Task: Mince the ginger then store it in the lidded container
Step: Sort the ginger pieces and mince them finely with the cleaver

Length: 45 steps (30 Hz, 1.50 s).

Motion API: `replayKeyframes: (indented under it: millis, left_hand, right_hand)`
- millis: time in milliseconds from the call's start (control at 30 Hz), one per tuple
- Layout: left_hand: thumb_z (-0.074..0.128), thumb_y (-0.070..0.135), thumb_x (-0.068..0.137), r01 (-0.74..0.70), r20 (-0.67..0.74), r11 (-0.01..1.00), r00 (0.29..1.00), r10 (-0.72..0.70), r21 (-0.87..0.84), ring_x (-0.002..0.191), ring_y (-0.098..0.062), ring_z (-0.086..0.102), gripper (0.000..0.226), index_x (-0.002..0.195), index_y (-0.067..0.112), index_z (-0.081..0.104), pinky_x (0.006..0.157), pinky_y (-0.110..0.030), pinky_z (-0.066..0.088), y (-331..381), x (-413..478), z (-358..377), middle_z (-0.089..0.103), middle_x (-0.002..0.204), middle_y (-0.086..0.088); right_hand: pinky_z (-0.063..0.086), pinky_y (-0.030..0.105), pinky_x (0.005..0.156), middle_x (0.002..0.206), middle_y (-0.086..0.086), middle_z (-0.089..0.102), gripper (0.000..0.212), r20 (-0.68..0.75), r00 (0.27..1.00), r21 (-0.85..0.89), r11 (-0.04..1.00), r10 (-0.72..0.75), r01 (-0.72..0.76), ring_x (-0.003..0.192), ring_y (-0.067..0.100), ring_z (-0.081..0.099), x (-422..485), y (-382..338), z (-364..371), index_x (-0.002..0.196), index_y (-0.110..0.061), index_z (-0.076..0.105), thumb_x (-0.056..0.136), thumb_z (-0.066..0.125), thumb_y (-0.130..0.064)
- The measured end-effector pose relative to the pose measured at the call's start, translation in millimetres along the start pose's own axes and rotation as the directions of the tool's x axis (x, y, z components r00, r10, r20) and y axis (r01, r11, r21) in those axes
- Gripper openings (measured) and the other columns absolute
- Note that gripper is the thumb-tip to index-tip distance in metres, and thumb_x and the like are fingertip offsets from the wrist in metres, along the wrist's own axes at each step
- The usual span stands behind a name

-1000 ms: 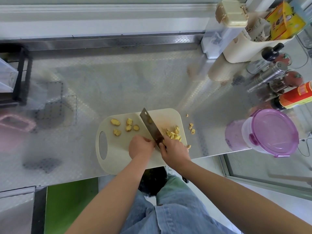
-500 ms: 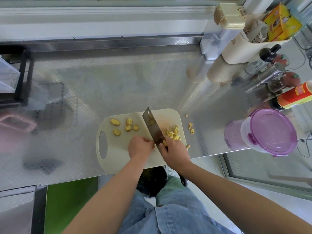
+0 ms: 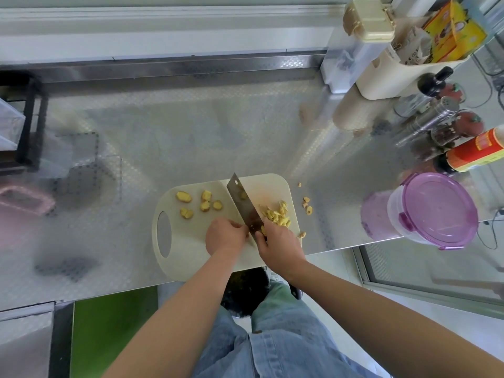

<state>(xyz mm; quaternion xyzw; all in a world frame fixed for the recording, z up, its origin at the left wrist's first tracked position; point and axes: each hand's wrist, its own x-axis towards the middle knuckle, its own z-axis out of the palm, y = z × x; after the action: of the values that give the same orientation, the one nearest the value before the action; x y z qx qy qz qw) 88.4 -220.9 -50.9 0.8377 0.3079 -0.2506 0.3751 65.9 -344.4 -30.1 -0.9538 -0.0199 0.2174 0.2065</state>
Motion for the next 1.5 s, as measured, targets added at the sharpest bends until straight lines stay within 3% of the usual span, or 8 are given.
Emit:
replayKeyframes:
  millis: [333, 433, 733, 833, 967, 1133, 1300, 1500]
  left_hand:
    - [0.064, 0.026, 0.077, -0.027, 0.016, 1.000, 1.000, 0.027, -0.010, 0.059, -0.021, 0.063, 0.024, 0.055, 0.017, 0.069, 0.051, -0.023, 0.040, -2, -4, -1, 0.068, 0.060, 0.000]
    - [0.058, 0.024, 0.082, -0.086, 0.000, 0.996, 0.996, 0.086, -0.036, 0.061, -0.024, 0.064, 0.032, 0.053, 0.015, 0.068, 0.057, -0.030, 0.047, -8, -5, -6, 0.068, 0.058, -0.005]
    - [0.054, 0.024, 0.087, -0.168, -0.206, 0.986, 0.965, 0.164, -0.001, 0.062, -0.021, 0.055, 0.027, 0.065, 0.011, 0.063, 0.050, -0.028, 0.031, -24, -11, -19, 0.060, 0.062, -0.001]
    - [0.055, 0.026, 0.089, -0.234, -0.306, 0.964, 0.915, 0.261, 0.123, 0.071, -0.019, 0.056, 0.015, 0.080, 0.018, 0.064, 0.058, -0.027, 0.035, -18, -14, -29, 0.064, 0.075, 0.002]
    - [0.060, 0.020, 0.087, -0.318, -0.372, 0.841, 0.788, 0.492, 0.439, 0.090, -0.028, 0.048, 0.014, 0.098, 0.019, 0.069, 0.074, -0.037, 0.042, -10, 4, -41, 0.056, 0.091, -0.008]
    - [0.067, 0.026, 0.082, -0.264, -0.261, 0.632, 0.747, 0.612, 0.728, 0.089, -0.028, 0.041, 0.007, 0.082, 0.024, 0.074, 0.074, -0.035, 0.034, -1, 30, -51, 0.048, 0.089, -0.006]
    - [0.070, 0.027, 0.079, -0.263, -0.192, 0.527, 0.729, 0.658, 0.808, 0.090, -0.026, 0.040, 0.008, 0.073, 0.026, 0.075, 0.074, -0.033, 0.033, 1, 38, -52, 0.048, 0.087, -0.002]
    - [0.065, 0.017, 0.078, -0.321, -0.205, 0.572, 0.713, 0.671, 0.755, 0.088, -0.025, 0.041, 0.011, 0.070, 0.017, 0.072, 0.072, -0.033, 0.035, 5, 40, -49, 0.051, 0.084, -0.002]
  right_hand:
    - [0.041, 0.037, 0.054, 0.068, 0.009, 0.052, 0.020, -0.070, 0.992, 0.157, 0.983, 0.107, -0.095, 0.065, 0.030, 0.052, 14, 1, -9, 0.083, -0.012, 0.042, 0.098, 0.041, -0.025]
    - [0.040, 0.035, 0.052, 0.067, 0.006, 0.053, 0.018, -0.058, 0.997, 0.167, 0.985, 0.048, -0.037, 0.064, 0.027, 0.053, 9, 1, -9, 0.096, -0.011, 0.050, 0.098, 0.043, -0.027]
    - [0.047, 0.036, 0.057, 0.071, 0.007, 0.055, 0.021, -0.044, 0.993, 0.162, 0.982, 0.105, -0.097, 0.066, 0.026, 0.055, -1, -1, 0, 0.090, -0.010, 0.050, 0.099, 0.042, -0.028]
    - [0.038, 0.032, 0.050, 0.061, 0.005, 0.046, 0.028, -0.093, 0.980, 0.215, 0.964, 0.177, -0.154, 0.059, 0.027, 0.050, 4, 9, -11, 0.072, -0.016, 0.038, 0.098, 0.043, -0.024]
    - [0.050, 0.041, 0.052, 0.058, 0.007, 0.046, 0.031, -0.079, 0.987, 0.243, 0.963, 0.138, -0.115, 0.056, 0.034, 0.058, 6, 9, -19, 0.066, -0.019, 0.033, 0.095, 0.044, -0.025]
    - [0.054, 0.047, 0.052, 0.062, 0.012, 0.057, 0.021, -0.058, 0.992, 0.273, 0.958, 0.112, -0.092, 0.053, 0.030, 0.059, 8, 6, -15, 0.090, -0.009, 0.052, 0.094, 0.045, -0.028]
    - [0.052, 0.048, 0.052, 0.063, 0.015, 0.057, 0.024, -0.048, 0.992, 0.275, 0.956, 0.118, -0.101, 0.054, 0.033, 0.059, 13, 8, -17, 0.088, -0.006, 0.052, 0.094, 0.045, -0.028]
    - [0.054, 0.047, 0.053, 0.063, 0.016, 0.059, 0.022, -0.034, 0.994, 0.279, 0.956, 0.104, -0.091, 0.055, 0.033, 0.060, 14, 10, -19, 0.098, -0.008, 0.054, 0.094, 0.044, -0.028]
